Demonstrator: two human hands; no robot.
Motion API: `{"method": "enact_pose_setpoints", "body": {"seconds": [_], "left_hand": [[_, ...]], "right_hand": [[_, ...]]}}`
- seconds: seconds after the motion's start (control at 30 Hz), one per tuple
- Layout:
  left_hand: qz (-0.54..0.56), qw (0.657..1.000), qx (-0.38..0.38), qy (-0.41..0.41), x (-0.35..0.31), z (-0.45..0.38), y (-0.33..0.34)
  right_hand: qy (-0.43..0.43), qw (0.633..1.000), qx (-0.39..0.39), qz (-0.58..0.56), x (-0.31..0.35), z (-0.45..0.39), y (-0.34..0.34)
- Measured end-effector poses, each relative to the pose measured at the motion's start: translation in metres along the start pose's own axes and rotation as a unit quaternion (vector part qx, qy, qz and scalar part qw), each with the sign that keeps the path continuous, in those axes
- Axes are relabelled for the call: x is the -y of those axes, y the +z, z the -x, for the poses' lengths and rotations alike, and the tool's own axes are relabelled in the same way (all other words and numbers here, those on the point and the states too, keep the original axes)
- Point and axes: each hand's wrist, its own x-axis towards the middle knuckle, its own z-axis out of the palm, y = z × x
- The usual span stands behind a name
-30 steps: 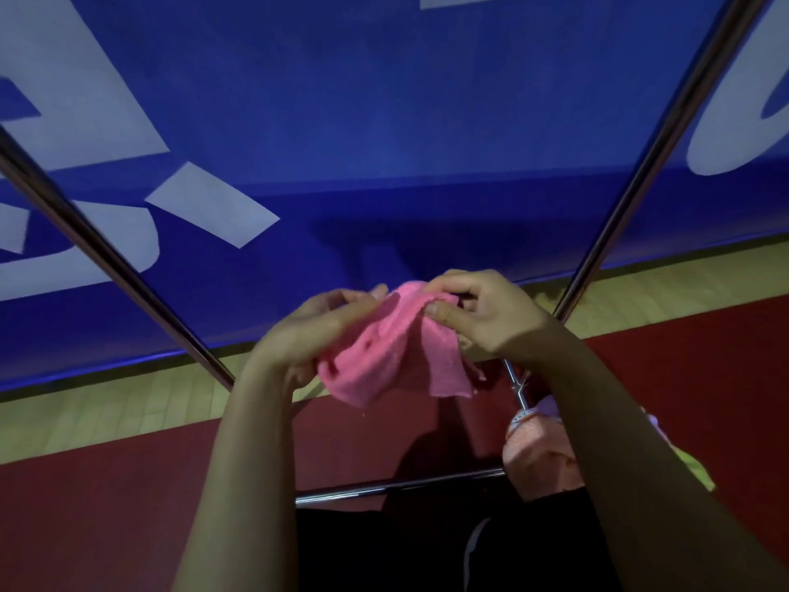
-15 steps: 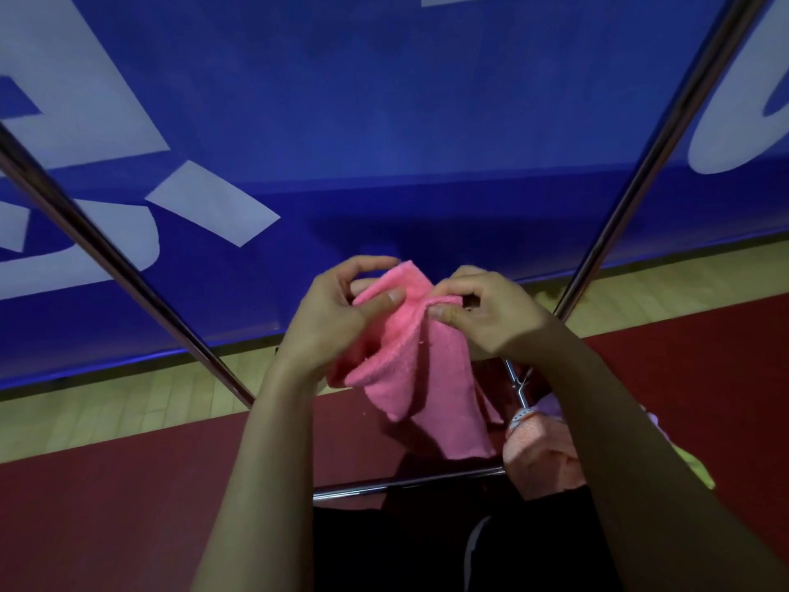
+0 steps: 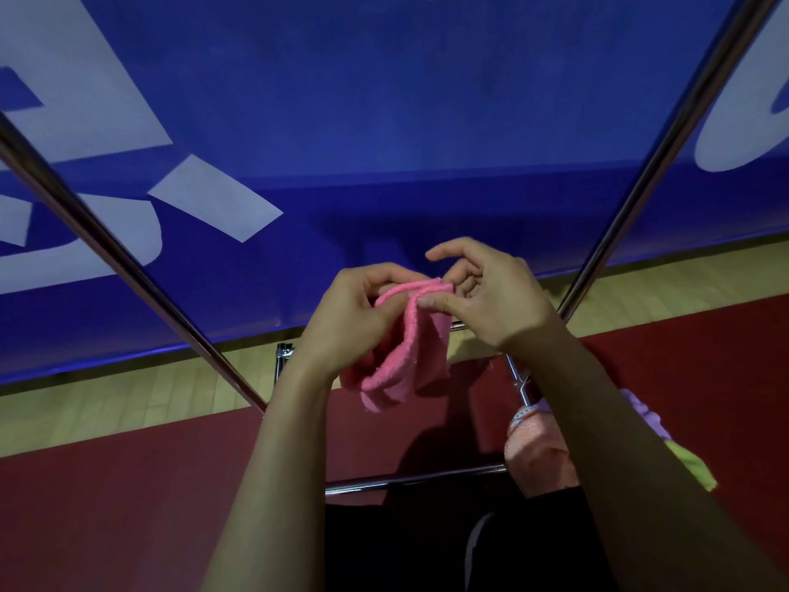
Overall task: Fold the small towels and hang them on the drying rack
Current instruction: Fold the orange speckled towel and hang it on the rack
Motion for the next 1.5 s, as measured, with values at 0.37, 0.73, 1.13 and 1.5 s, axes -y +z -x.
{"method": "enact_pose_setpoints", "body": {"seconds": [0.37,0.73,1.13,1.5], "left_hand": [[-0.009,0.999,-0.006,0.034,0.004,-0.002,0.006],[-0.255,0.96,0.07,-0.095,0.026,-0.001,-0.004],[-0.068,0.978,0.04,-0.193,-0.018,0.024,-0.049],[-0.054,0.978,-0.072,-0.188,-0.045,0.029,-0.036]], "right_hand": [[-0.022,0.999,0.007,0.031,0.003,0.001,-0.005],[-0.087,0.993,-0.011,0.073,-0.006,0.003,-0.012],[-0.04,0.994,-0.042,0.091,-0.01,0.017,-0.031],[0.013,0.996,-0.045,-0.075,0.0,0.028,-0.035]]}}
